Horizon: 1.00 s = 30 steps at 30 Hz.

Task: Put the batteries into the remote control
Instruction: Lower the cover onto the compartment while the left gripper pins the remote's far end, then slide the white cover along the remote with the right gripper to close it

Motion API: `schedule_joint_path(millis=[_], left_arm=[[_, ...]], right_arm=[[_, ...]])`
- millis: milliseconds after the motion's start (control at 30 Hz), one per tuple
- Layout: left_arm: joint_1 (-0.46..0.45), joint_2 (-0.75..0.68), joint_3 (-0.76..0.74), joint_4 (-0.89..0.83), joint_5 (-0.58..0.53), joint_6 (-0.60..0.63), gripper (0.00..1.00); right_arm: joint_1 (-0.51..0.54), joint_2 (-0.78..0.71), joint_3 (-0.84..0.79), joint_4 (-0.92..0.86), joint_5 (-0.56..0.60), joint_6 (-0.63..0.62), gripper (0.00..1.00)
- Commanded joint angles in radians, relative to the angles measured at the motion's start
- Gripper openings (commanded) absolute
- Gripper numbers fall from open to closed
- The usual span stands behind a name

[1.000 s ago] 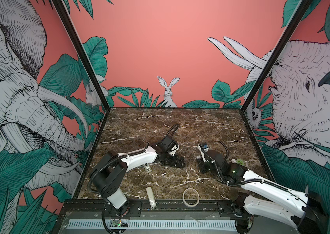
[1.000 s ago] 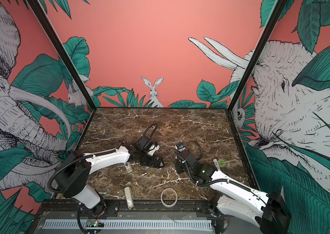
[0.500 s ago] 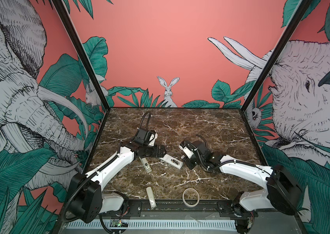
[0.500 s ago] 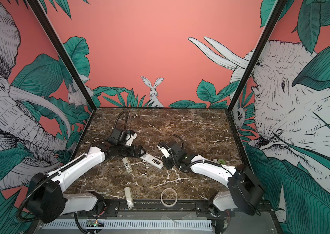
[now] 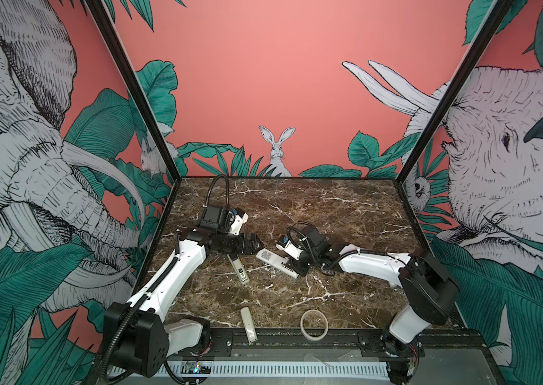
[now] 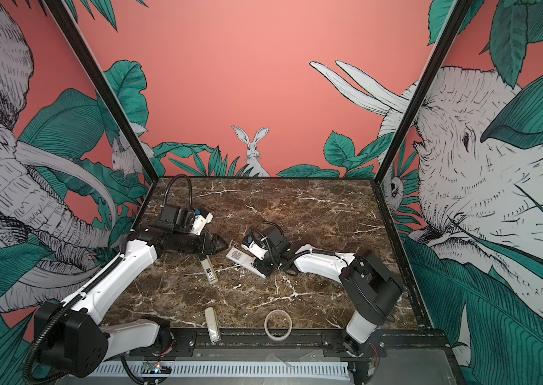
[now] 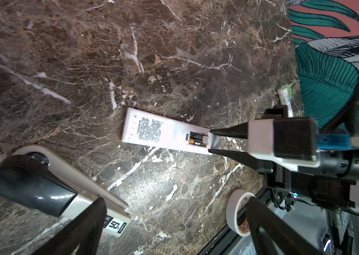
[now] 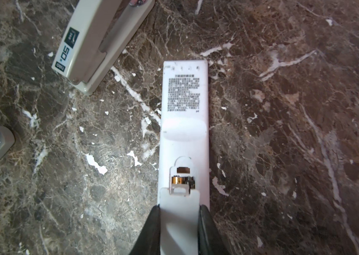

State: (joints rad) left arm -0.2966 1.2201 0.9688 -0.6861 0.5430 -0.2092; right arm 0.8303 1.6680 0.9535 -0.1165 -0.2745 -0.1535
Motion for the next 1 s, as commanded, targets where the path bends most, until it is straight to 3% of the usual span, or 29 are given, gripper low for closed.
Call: schedule_joint_path(millis=[0, 300, 967], left_arm=[[0.002, -0.039, -0.009, 0.0, 0.048, 0.031, 0.99], [0.001, -0.043, -0.035, 0.021, 0.051, 0.033, 0.99], [0.002, -0.006, -0.035, 0.038, 0.051, 0.024, 0.99]], right_arm=[[-0.003, 0.027, 0.04, 0.018, -0.033, -0.077, 0.21], [-0.004, 0.112, 0.111, -0.02, -0.052, -0.106, 0.21], [-0.043, 0.117, 0.057, -0.013, -0.09, -0.127, 0.21]])
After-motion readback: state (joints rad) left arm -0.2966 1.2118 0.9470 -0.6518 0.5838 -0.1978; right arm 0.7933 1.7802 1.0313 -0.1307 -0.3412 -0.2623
